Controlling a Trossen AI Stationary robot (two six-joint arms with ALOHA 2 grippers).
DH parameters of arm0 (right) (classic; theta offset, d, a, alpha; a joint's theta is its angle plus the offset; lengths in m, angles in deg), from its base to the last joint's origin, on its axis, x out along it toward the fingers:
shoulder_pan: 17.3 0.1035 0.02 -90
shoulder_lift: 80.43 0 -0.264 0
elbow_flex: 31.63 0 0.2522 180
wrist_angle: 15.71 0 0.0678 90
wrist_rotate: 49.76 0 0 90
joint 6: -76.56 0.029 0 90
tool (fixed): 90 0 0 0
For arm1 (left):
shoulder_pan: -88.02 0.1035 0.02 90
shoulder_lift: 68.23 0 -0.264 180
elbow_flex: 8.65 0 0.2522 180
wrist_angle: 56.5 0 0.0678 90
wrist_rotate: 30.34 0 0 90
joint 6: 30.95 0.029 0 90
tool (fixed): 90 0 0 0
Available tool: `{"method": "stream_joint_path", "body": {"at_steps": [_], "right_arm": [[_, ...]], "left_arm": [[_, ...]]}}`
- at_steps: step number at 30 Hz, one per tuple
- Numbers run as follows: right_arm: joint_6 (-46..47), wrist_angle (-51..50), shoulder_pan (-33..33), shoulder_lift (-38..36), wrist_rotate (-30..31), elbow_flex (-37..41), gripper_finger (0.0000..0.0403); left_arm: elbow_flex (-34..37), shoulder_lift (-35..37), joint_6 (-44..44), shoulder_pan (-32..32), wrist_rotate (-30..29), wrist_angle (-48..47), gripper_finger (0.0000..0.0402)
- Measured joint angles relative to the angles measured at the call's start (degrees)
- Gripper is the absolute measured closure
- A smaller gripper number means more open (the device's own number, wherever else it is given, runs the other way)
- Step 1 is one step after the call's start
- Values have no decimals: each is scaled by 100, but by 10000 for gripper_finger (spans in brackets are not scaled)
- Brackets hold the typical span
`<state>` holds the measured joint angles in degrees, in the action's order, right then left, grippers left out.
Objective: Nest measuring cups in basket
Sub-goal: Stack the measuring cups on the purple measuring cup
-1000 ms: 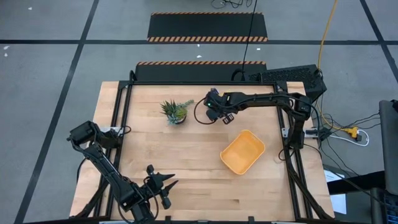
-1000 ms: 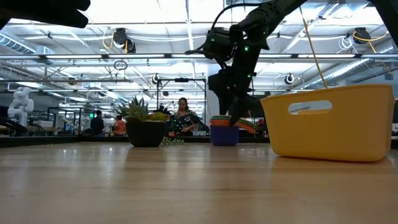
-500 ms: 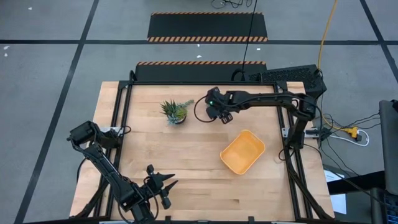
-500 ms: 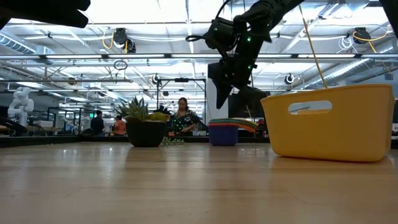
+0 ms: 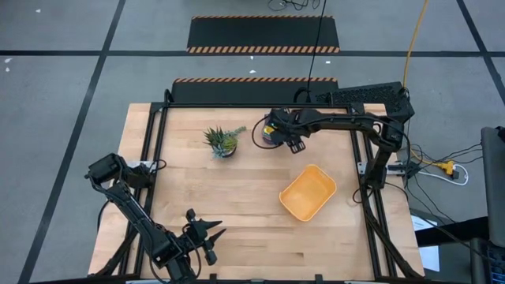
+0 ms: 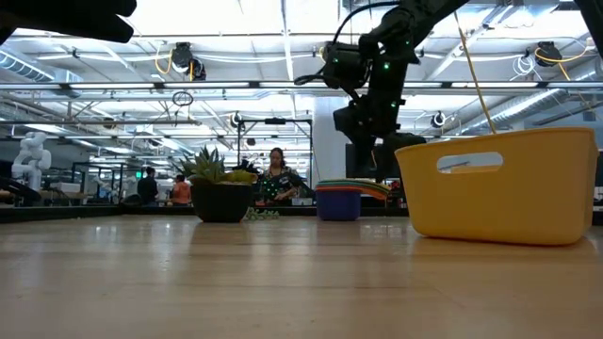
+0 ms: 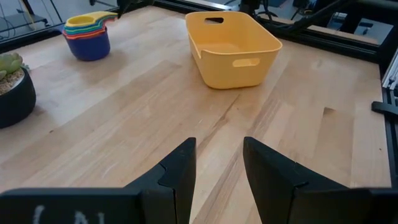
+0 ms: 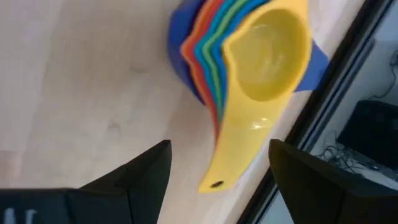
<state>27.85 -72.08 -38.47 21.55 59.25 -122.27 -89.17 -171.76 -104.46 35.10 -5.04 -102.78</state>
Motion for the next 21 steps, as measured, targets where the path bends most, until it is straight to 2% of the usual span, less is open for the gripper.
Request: {"method": "stream_joint_path", "body": {"at_steps": [4,10,16,21], "right_arm": [[-187,419,-172,0,3,0,142],[-152,669,-194,0,-579,1,142],[-297,691,77,4,-580,260,142],[-385,1196,220,2,-567,620,142]], "left_arm": [[0,0,15,19,6,-18,266],[0,0,-11,19,20,-18,266],[0,0,-4,19,21,-21,266],[0,0,-9,19,21,-21,266]]}}
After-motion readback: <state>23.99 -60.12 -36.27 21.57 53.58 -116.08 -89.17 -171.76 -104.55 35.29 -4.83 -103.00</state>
